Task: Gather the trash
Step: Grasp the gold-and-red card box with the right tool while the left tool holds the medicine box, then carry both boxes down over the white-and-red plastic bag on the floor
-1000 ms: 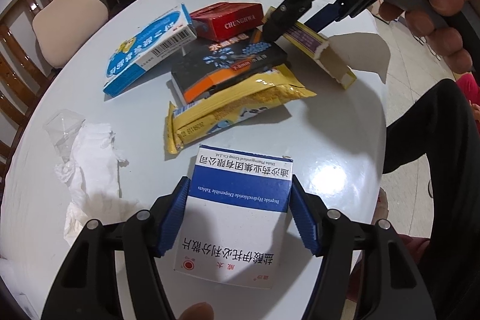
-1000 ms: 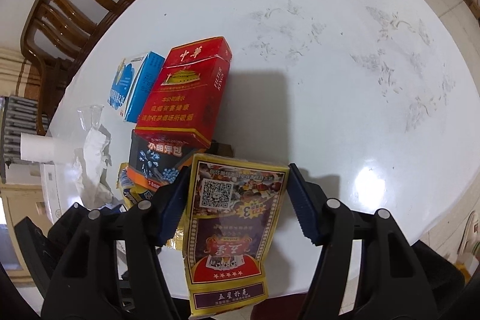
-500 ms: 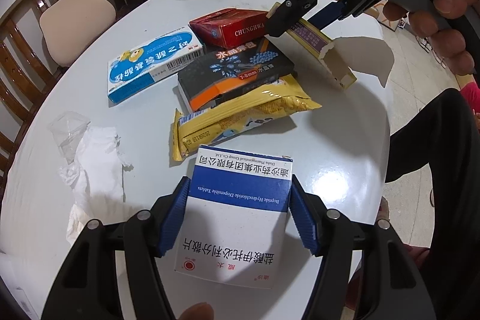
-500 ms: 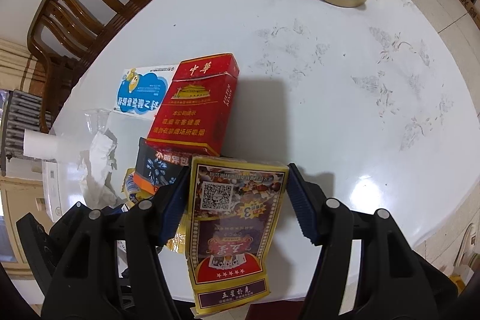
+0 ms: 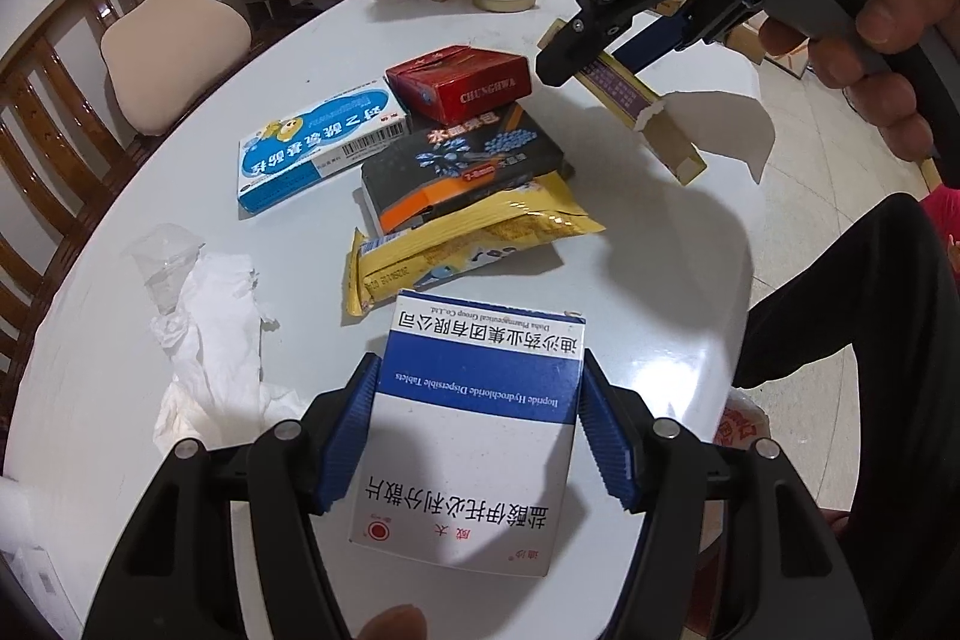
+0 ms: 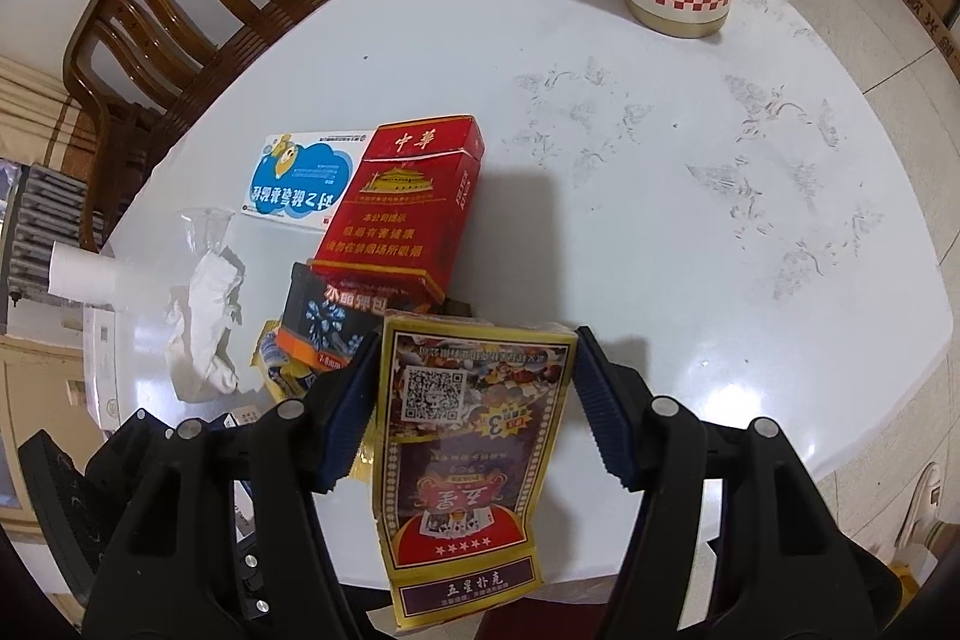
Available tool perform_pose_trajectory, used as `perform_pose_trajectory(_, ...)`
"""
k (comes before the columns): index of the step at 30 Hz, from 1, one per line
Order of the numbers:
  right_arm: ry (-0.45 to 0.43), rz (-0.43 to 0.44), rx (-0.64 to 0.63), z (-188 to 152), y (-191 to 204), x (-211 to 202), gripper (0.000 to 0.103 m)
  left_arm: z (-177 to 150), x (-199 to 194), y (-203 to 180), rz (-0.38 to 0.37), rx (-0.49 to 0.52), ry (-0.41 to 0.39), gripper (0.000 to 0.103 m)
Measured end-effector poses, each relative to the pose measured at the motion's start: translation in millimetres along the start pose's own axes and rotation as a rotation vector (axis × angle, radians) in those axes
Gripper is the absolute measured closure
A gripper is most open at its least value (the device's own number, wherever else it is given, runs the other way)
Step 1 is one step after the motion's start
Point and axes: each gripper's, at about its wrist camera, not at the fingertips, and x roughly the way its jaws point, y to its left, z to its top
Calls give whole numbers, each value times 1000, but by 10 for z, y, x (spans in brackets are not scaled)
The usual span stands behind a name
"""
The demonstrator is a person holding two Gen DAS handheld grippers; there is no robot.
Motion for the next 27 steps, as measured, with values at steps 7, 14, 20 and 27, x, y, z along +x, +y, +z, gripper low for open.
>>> perform_pose_trajectory(7, -20, -5, -29, -103, -2, -156, 41, -43, -175, -192, 10, -15, -17, 41)
perform_pose_trajectory(14, -35, -5, -56, -255, -32, -311, 41, -95, -366, -399, 35, -51, -45, 41)
perform_pose_trajectory(20, -40, 3, -97, -471, -47, -463, 41, -145, -443, -650, 51, -101, -54, 41)
perform_pose_trajectory(27, -44, 4, -151, -826, -89, -631, 41, -290, -515, -1017, 46, -135, -84, 41)
